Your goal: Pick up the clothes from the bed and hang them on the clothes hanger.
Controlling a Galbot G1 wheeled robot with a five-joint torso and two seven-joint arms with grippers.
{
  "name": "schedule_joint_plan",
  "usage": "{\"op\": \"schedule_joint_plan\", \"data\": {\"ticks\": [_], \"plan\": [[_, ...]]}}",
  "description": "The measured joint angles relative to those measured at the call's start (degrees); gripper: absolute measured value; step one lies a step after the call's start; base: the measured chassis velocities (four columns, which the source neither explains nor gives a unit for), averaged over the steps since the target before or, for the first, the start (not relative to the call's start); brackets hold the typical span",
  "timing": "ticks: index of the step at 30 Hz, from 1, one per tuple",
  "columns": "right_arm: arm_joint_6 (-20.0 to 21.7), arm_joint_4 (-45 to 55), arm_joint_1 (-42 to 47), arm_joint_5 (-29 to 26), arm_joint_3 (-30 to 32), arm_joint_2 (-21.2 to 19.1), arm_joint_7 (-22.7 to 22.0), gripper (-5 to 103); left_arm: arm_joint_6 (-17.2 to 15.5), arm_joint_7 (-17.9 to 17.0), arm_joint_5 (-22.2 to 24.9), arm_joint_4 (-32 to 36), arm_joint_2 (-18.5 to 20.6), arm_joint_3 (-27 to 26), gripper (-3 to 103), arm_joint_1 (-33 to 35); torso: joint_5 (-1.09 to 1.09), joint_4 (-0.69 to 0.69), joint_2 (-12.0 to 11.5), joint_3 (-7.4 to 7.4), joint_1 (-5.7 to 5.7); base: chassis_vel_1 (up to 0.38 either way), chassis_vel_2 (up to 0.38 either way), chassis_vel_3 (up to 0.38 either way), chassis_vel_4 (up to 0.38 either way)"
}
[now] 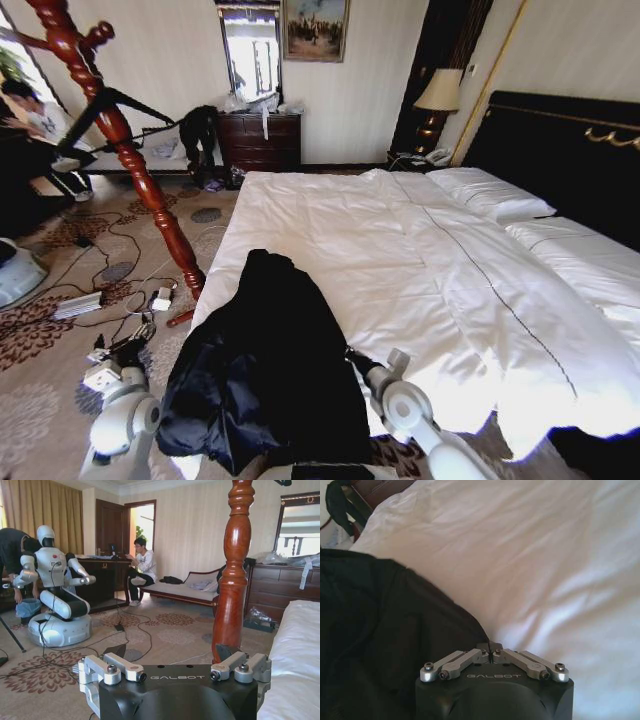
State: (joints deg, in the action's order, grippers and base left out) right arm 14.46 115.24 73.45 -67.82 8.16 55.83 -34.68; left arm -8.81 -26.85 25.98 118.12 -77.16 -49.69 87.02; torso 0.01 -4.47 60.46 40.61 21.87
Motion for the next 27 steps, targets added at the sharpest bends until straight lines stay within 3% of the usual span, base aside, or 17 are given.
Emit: {"op": "schedule_joint_plan", "data": {"ticks": [8, 17, 23, 27], "plan": [[-0.5, -7.99, -12.09, -0.72, 0.06, -6.91, 0.59, 0, 0.02, -0.05, -0.11, 0.25, -0.61, 0.3, 100, 0.0, 0.0, 0.0, 0.0, 0.01, 0.0, 0.0, 0.0, 0.0, 0.0], [0.9, -18.98, -22.34, -1.44, -1.4, -7.95, 3.1, 0, 0.03, -0.05, -0.09, 0.17, -0.71, -0.07, 100, -0.14, 0.01, 0.01, 0.0, 0.01, 0.01, 0.0, 0.0, 0.0, 0.0], [1.95, -30.13, -28.27, 3.18, -2.91, -9.35, 8.79, 0, 0.05, -0.05, -0.03, -0.52, -0.58, -0.04, 100, -0.48, 0.01, -0.01, -0.01, 0.01, 0.01, 0.0, 0.0, 0.0, 0.0], [1.95, -34.81, -32.24, 4.12, -2.98, -9.15, 10.12, 0, 0.06, -0.05, -0.06, -1.11, -0.4, 0.47, 100, -0.84, -0.01, 0.03, 0.0, 0.01, 0.01, 0.0, 0.0, 0.0, 0.0]]}}
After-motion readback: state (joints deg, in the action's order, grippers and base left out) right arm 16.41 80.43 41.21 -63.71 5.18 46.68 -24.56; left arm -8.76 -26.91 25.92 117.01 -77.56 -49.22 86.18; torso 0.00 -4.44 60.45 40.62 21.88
